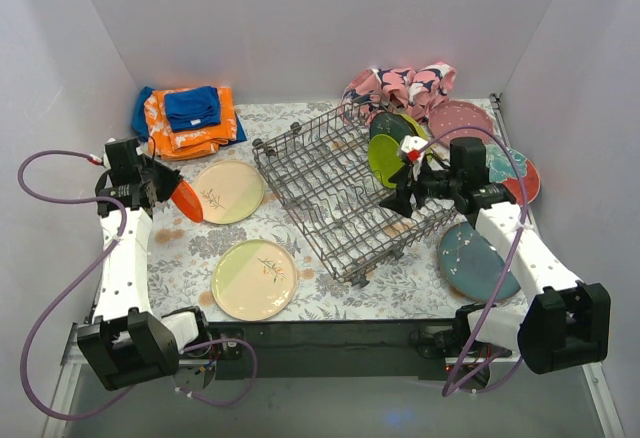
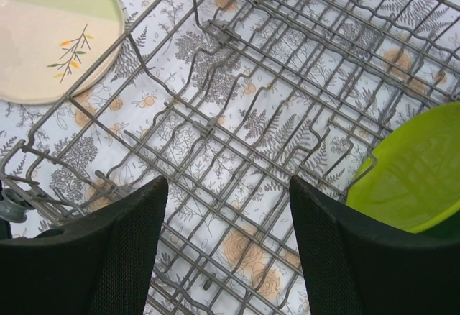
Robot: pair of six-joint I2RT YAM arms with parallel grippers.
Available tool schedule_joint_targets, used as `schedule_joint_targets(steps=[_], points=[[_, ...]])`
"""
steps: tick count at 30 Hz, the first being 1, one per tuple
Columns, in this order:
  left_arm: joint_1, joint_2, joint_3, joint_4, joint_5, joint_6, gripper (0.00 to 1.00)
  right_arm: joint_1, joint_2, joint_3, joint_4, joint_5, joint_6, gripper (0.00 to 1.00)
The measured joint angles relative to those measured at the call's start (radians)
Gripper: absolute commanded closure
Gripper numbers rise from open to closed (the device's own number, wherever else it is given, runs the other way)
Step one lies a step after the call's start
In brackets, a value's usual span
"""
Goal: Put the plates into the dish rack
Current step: Grab a plate with the left arm, then pass the plate from the left arm to the right
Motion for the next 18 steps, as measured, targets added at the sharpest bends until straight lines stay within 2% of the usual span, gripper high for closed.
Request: schedule_joint_targets(steps=[5,12,17,18], points=[[-0.010,-0.023,0.008,0.009,0.097,-0.064,1.00,0.129,0.077,0.181,-0.106,0.069,-0.046,0.25],[-0.023,-0.072,0.009,0.014,0.198,-0.176,1.00,0.513,0.266,0.519,-0.197,0.349,-0.092,0.21],[-0.024,-0.098,0.009,0.018,0.260,-0.258,1.00,0.743,0.409,0.669,-0.207,0.555,-0.089,0.18],[-0.024,-0.099,0.009,0.019,0.272,-0.275,1.00,0.783,0.438,0.690,-0.205,0.600,-0.085,0.06]])
